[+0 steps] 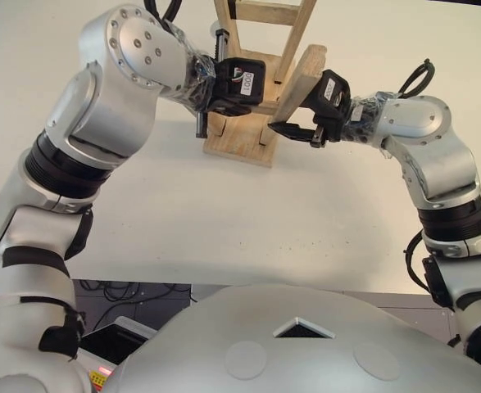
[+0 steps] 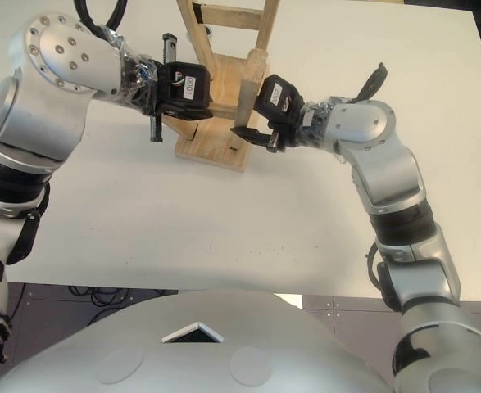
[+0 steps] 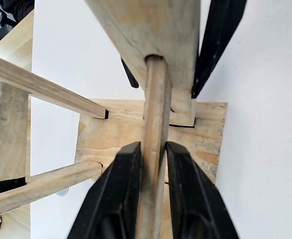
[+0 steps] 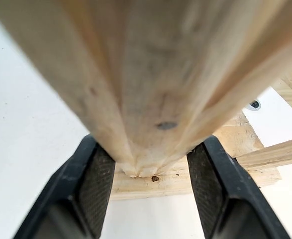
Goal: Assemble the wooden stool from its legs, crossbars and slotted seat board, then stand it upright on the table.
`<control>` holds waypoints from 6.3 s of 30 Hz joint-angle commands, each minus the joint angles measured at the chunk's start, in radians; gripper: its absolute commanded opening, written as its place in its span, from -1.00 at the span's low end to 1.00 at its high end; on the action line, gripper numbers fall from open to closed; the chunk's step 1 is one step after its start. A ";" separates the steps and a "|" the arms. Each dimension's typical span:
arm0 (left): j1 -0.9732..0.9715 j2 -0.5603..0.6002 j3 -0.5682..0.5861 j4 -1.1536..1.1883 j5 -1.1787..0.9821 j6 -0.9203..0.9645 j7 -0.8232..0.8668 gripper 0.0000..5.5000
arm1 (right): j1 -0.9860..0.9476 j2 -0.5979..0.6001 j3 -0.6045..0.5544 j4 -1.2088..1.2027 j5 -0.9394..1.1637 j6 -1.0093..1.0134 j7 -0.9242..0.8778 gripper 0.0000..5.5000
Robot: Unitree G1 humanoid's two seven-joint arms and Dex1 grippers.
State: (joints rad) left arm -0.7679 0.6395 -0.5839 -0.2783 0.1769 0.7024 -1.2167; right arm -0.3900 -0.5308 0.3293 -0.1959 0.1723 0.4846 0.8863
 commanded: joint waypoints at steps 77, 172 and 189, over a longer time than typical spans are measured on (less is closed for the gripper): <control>0.505 -0.089 0.465 0.133 -0.586 -0.181 0.014 0.72 | 0.202 -0.195 -0.146 0.134 0.107 0.100 0.072 0.96; 0.318 0.101 0.622 0.477 -1.040 0.636 0.174 -0.54 | -0.122 -0.025 -0.458 0.371 0.736 1.047 0.001 -0.30; -0.018 0.001 0.696 1.248 -0.826 0.320 0.010 0.50 | -0.377 -0.027 -0.579 0.896 0.631 0.942 0.036 0.86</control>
State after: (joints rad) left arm -0.7406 0.6307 0.0645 0.9265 -0.6584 1.0409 -1.2304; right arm -0.7552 -0.5302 -0.2262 0.6827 0.8155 1.4574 0.9119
